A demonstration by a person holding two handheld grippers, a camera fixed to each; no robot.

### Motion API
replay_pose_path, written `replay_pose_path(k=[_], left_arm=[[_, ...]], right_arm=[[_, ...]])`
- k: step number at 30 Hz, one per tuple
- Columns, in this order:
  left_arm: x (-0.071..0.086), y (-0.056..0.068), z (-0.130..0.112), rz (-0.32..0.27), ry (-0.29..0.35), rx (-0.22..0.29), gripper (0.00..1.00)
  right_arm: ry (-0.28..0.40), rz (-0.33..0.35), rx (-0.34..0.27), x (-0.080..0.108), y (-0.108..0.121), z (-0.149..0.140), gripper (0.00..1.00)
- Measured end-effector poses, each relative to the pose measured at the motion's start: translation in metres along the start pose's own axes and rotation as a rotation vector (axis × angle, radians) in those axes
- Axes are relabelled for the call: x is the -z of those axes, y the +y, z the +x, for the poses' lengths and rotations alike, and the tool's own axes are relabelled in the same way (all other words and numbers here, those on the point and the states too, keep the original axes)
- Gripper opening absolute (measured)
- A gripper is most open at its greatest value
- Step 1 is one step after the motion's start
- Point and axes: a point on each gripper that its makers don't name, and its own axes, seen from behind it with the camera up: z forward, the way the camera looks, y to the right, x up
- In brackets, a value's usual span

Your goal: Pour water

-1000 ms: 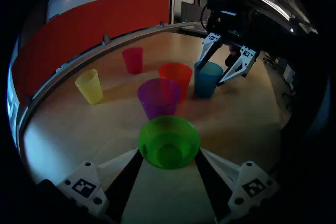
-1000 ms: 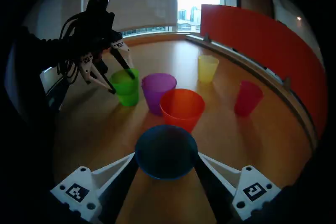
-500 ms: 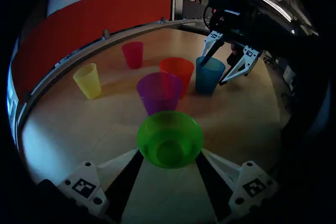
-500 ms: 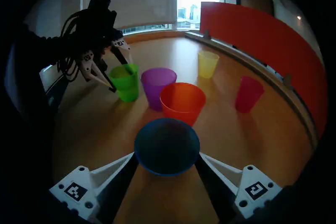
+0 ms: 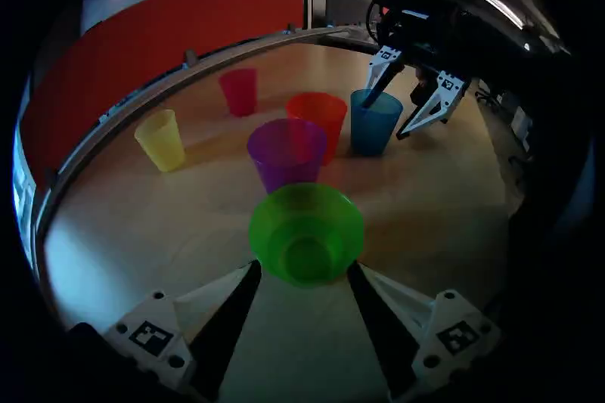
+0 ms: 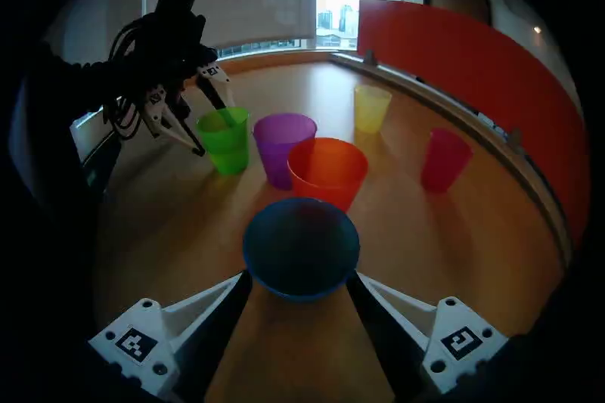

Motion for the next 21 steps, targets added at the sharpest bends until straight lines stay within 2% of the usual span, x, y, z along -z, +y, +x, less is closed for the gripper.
replay_pose_path(k=[12, 21], left_arm=[[0.014, -0.003, -0.008, 0.039, -0.009, -0.013, 0.84], [0.025, -0.006, -0.017, 0.071, -0.008, 0.003, 0.84]], right_arm=[[0.002, -0.033, -0.018, 0.016, -0.001, -0.012, 0.97], [0.003, -0.065, -0.051, 0.028, 0.001, -0.024, 0.97]])
